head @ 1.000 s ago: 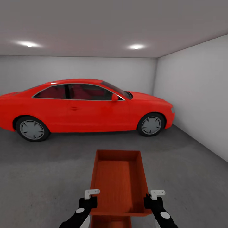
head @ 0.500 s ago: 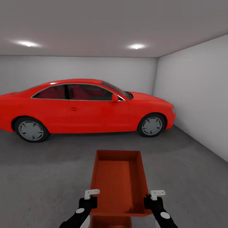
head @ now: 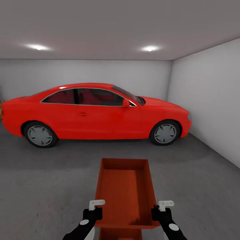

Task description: Move the two storage containers from the living room to the garage. In the garage, place one container on the floor and stack the other container on top of it (either order is fine).

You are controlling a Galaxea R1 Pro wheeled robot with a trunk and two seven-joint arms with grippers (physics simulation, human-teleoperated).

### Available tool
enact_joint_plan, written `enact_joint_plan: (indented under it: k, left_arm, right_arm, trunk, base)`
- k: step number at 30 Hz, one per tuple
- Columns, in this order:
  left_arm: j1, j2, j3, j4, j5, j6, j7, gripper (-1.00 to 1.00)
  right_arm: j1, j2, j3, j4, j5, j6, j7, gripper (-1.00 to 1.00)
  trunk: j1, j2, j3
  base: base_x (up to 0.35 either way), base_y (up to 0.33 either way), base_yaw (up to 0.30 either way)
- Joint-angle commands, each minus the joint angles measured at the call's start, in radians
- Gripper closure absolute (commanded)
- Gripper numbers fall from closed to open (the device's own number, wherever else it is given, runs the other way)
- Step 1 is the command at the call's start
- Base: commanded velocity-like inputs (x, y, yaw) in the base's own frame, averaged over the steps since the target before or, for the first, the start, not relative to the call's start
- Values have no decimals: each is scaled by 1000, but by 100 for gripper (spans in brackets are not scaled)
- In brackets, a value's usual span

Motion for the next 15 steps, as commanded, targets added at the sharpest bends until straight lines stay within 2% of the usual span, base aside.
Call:
enact_joint_plan:
  k: [1, 15]
  left_arm:
    - [-2, -2, 15, -41, -4, -2, -7, 100]
    - [-1, -2, 15, -41, -4, -2, -7, 100]
  right_arm:
    - [1, 1, 28, 4, 6, -3, 1, 100]
    - [1, 1, 28, 4, 6, -3, 1, 100]
  trunk:
    - [0, -1, 0]
    - [0, -1, -10]
  base:
    - [0, 0, 37]
    - [0, 0, 4]
